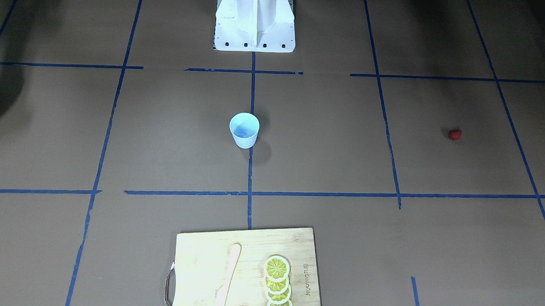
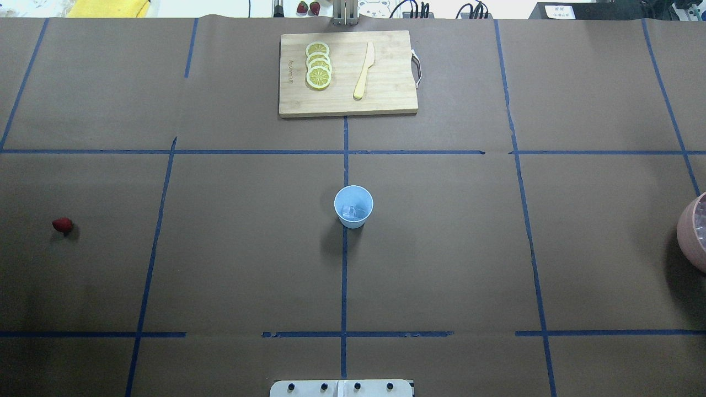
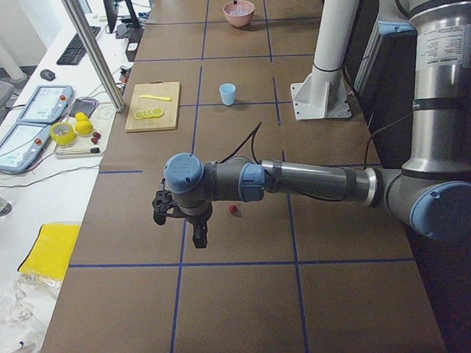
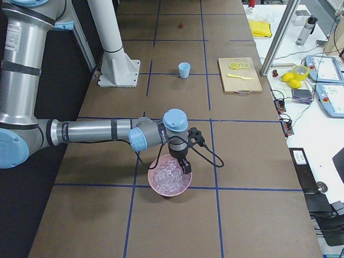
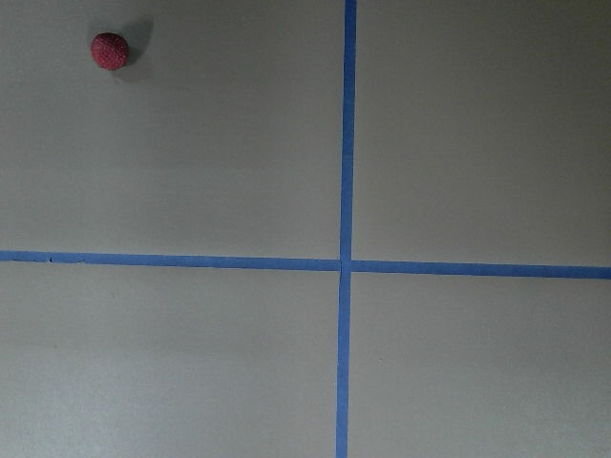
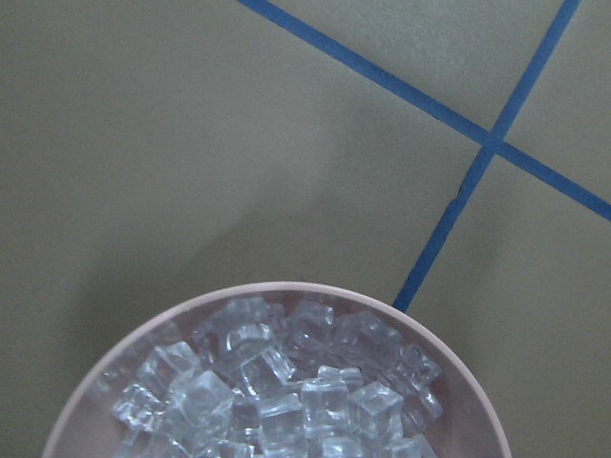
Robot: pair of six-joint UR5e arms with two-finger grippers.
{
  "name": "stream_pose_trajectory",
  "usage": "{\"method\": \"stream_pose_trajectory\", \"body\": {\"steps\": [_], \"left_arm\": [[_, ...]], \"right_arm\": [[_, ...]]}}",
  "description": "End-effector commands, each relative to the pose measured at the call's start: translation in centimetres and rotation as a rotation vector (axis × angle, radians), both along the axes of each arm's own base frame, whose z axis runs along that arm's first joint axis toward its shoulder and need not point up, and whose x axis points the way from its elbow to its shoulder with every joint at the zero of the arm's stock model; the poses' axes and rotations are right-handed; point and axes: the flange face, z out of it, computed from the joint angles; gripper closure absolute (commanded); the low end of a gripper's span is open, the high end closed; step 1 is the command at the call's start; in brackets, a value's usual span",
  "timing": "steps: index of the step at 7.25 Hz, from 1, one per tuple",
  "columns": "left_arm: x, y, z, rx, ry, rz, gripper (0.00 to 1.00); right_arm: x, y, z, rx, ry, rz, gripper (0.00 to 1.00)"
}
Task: Put ice and strawberries in cup
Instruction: 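Grasp an ice cube from the pink bowl with the right gripper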
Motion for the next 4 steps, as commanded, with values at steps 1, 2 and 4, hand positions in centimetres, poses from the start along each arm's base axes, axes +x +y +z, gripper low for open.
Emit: {"method": "stream_pose_trajectory", "body": {"steps": [1, 2, 4], "left_arm": [[0.00, 0.00, -0.08, 0.002, 0.000, 0.000, 0.00], [0.00, 0.00, -0.15, 0.003, 0.000, 0.000, 0.00], [0.01, 0.13, -0.46, 0.009, 0.002, 0.000, 0.00]], "right_arm": [[0.09, 0.66, 2.69, -0.012, -0.005, -0.001, 0.06], [0.08, 0.89, 2.83, -0.019, -0.004, -0.002, 0.06], [-0.11, 1.54, 3.36, -0.032, 0.002, -0.011, 0.10]]}}
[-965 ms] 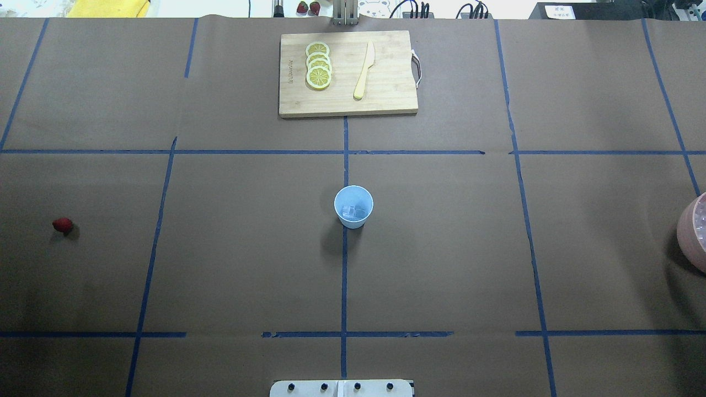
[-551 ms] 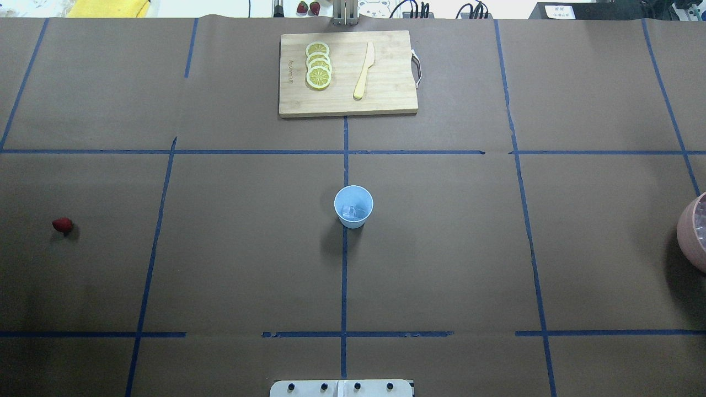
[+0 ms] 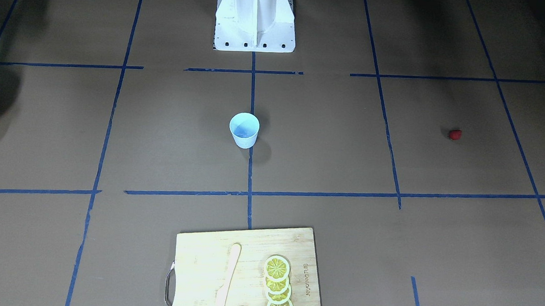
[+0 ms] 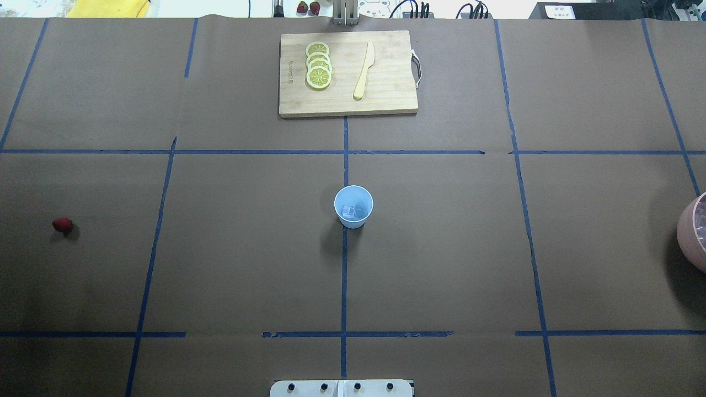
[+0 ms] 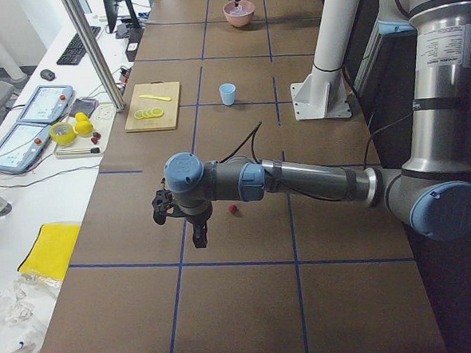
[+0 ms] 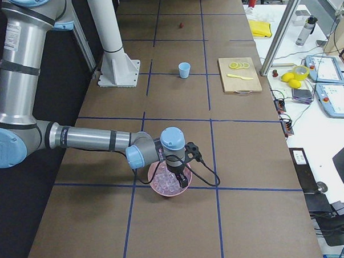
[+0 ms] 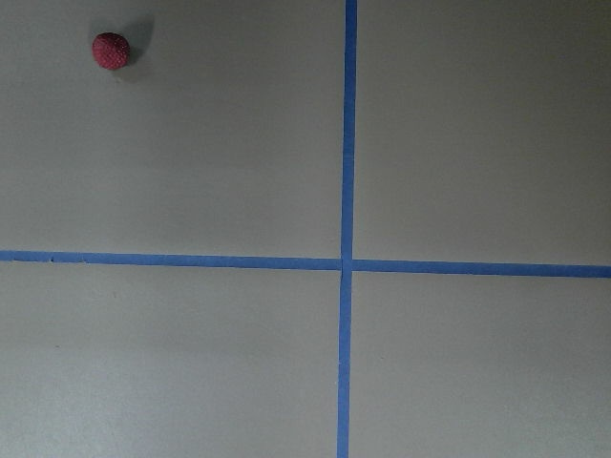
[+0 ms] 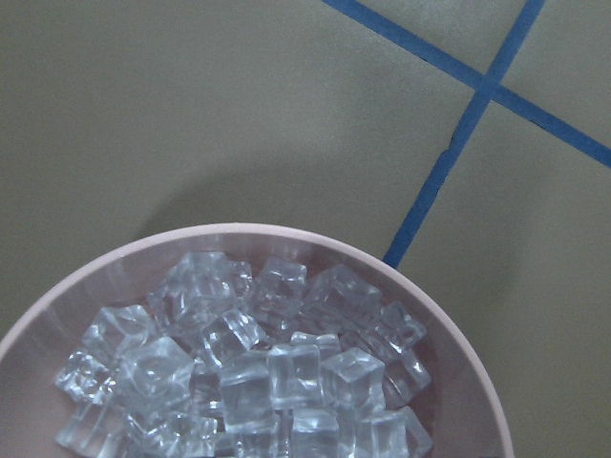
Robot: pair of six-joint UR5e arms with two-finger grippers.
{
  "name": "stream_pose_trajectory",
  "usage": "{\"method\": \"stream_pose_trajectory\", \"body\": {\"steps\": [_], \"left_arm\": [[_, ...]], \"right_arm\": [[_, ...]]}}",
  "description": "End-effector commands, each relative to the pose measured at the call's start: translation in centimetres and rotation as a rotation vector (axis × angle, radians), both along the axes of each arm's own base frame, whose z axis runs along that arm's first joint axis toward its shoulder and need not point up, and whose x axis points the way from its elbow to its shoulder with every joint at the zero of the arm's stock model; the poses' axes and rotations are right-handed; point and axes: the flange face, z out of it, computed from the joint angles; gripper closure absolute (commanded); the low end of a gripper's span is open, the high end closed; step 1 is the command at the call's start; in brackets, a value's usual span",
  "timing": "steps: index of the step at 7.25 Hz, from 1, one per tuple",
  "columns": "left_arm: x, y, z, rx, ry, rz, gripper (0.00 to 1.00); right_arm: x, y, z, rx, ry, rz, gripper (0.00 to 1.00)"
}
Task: Put ice and strawberries in cup
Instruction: 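Grasp an ice cube from the pink bowl with the right gripper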
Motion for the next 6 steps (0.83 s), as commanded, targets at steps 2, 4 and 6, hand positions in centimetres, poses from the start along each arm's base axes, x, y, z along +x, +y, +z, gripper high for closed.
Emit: {"method": "stream_pose_trajectory", "body": {"steps": [2, 4, 6], "left_arm": [[0.0, 1.4, -0.4, 0.006, -0.001, 0.000, 0.00], [0.0, 1.7, -0.3, 0.005, 0.001, 0.000, 0.00], [0.0, 1.9, 0.0, -0.003, 0.001, -0.001, 0.00]], "right_arm": [[-1.0, 1.0, 0.8, -0.012, 0.019, -0.033, 0.22], [-1.5, 1.7, 1.2, -0.017, 0.033, -0.051, 0.27], [-1.5, 2.1, 1.4, -0.017, 0.048, -0.055, 0.29]]}}
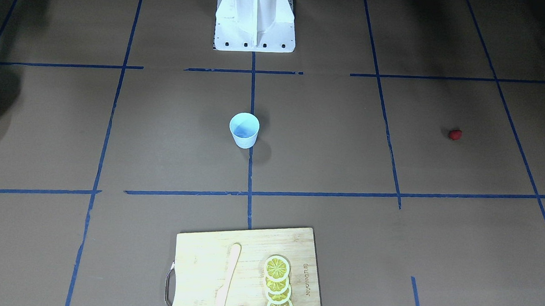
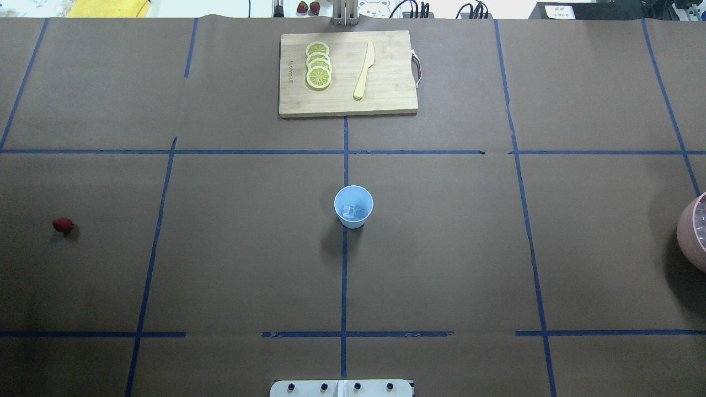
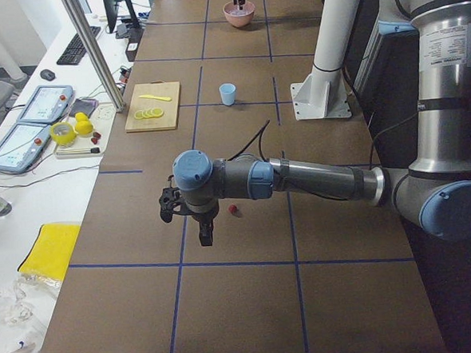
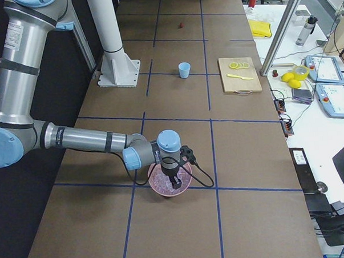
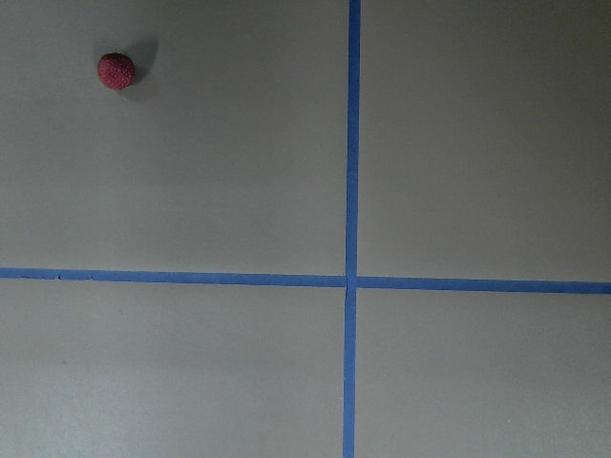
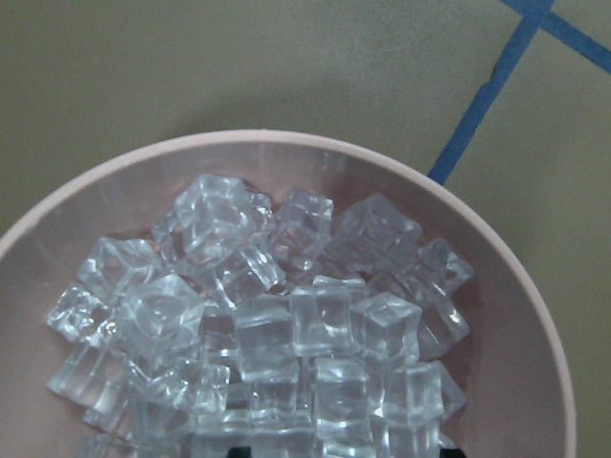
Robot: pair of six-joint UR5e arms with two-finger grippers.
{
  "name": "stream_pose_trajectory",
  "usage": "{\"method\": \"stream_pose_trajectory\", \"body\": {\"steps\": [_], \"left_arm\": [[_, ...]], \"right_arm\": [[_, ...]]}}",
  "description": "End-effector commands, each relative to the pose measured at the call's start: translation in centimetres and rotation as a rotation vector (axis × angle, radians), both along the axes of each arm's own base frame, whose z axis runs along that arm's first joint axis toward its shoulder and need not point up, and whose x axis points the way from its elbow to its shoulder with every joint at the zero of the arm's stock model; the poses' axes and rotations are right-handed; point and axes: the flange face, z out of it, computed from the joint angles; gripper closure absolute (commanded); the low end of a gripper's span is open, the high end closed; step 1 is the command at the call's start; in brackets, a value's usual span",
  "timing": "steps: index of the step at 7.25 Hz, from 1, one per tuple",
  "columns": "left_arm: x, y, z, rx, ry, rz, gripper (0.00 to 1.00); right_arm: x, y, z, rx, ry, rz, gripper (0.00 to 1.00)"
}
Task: Put ice and strawberries in cup
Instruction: 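Grasp an ice cube from the pink bowl with the right gripper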
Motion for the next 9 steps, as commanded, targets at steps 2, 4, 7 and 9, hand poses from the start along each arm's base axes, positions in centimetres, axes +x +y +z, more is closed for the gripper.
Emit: {"method": "stream_pose_trajectory", "body": {"steps": [2, 4, 7, 9], "left_arm": [[0.00, 0.14, 0.19, -0.005, 0.000, -0.001, 0.00], [0.00, 0.14, 0.19, -0.005, 0.000, -0.001, 0.00], [0.00, 0.20, 0.27, -0.007, 0.000, -0.001, 0.00], [0.00, 0.20, 0.27, -0.007, 0.000, -0.001, 0.00]], "right_arm": [[0.00, 0.43, 0.28, -0.001, 0.008, -0.007, 0.31], [0.12, 0.56, 0.45, 0.000, 0.019, -0.006, 0.34], [0.11, 0.54, 0.49, 0.001, 0.025, -0.007, 0.38], [-0.06, 0.56, 0.49, 0.001, 0.025, -0.011, 0.46]]}}
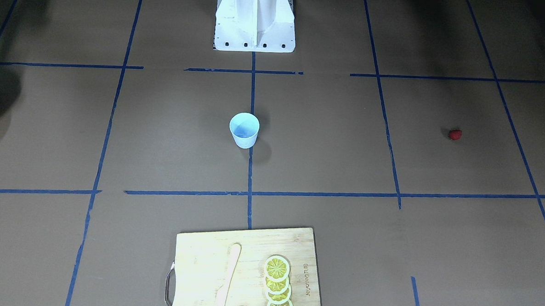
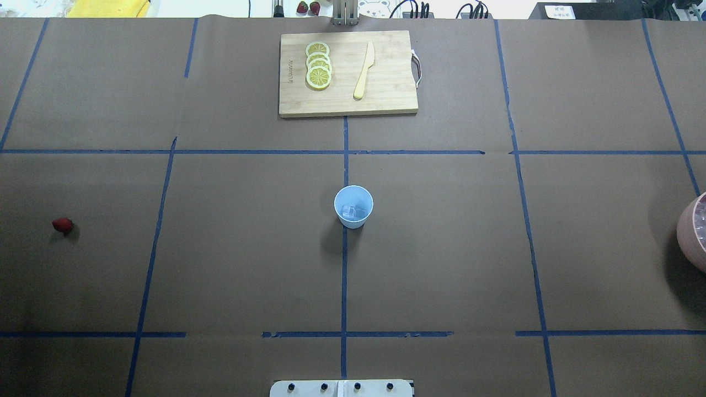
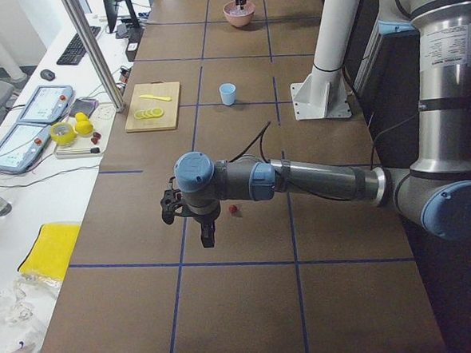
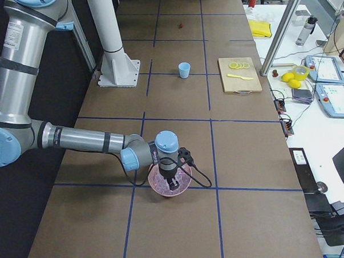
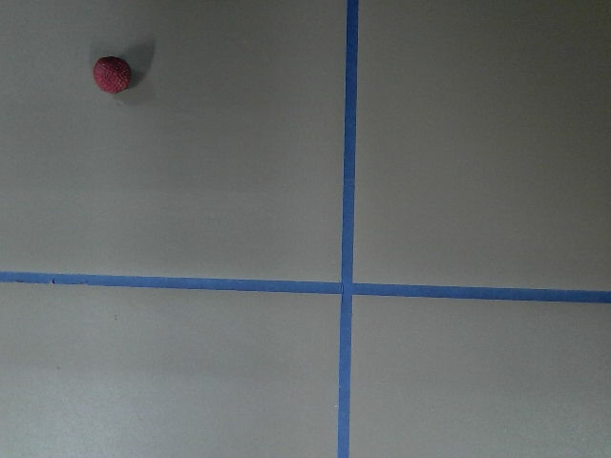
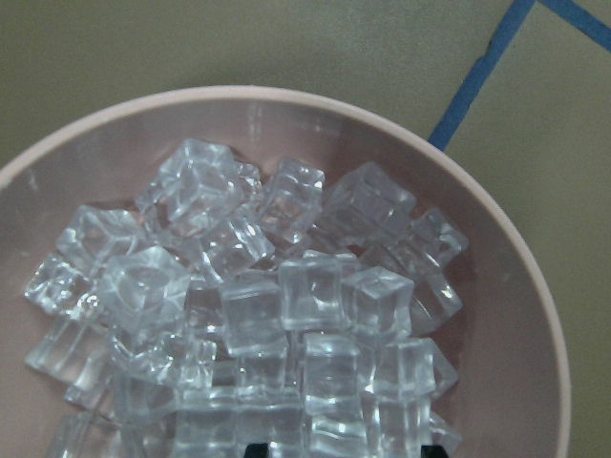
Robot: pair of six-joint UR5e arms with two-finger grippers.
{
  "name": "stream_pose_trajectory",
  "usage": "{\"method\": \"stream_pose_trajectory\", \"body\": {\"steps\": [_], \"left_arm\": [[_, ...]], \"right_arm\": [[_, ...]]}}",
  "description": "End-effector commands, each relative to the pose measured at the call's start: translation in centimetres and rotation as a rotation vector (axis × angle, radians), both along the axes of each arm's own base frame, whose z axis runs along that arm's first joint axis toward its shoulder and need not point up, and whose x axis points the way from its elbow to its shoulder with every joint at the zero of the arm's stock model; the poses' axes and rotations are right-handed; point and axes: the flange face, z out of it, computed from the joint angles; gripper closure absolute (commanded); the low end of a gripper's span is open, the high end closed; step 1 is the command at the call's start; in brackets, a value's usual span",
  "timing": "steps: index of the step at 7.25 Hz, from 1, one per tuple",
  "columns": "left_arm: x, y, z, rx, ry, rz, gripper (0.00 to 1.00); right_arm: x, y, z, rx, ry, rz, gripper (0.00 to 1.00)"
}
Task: Put ice and strawberries in cup
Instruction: 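Grasp an ice cube from the pink bowl with the right gripper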
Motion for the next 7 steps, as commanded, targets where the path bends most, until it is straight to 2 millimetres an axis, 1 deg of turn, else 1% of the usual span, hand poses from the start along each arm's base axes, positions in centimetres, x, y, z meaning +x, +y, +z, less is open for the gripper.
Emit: {"method": "stream_pose_trajectory", "body": {"steps": [1, 2, 3, 4, 5, 6, 7], "left_arm": [[0.0, -0.1, -0.1, 0.001, 0.000, 0.000, 0.00], [0.0, 0.0, 0.0, 0.000, 0.000, 0.000, 0.00], [0.0, -0.1, -0.1, 0.001, 0.000, 0.000, 0.00], [0.0, 0.0, 0.0, 0.000, 0.000, 0.000, 0.00], [0.0, -0.1, -0.1, 0.001, 0.002, 0.000, 0.00], [0.0, 0.0, 0.0, 0.000, 0.000, 0.000, 0.00], [0.0, 0.0, 0.0, 0.000, 0.000, 0.000, 0.00]], "right_arm": [[-0.1, 0.0, 0.0, 0.000, 0.000, -0.004, 0.51], [-0.1, 0.0, 0.0, 0.002, 0.000, -0.005, 0.60], [-0.1, 0.0, 0.0, 0.003, 0.000, -0.006, 0.80], [-0.2, -0.1, -0.2, 0.012, -0.002, -0.010, 0.97], [-0.1, -0.1, -0.7, 0.026, -0.005, -0.015, 1.00], [-0.1, -0.4, -2.7, 0.051, -0.019, -0.013, 1.00], [0.1, -0.7, -6.4, 0.048, -0.032, -0.008, 1.00]]}}
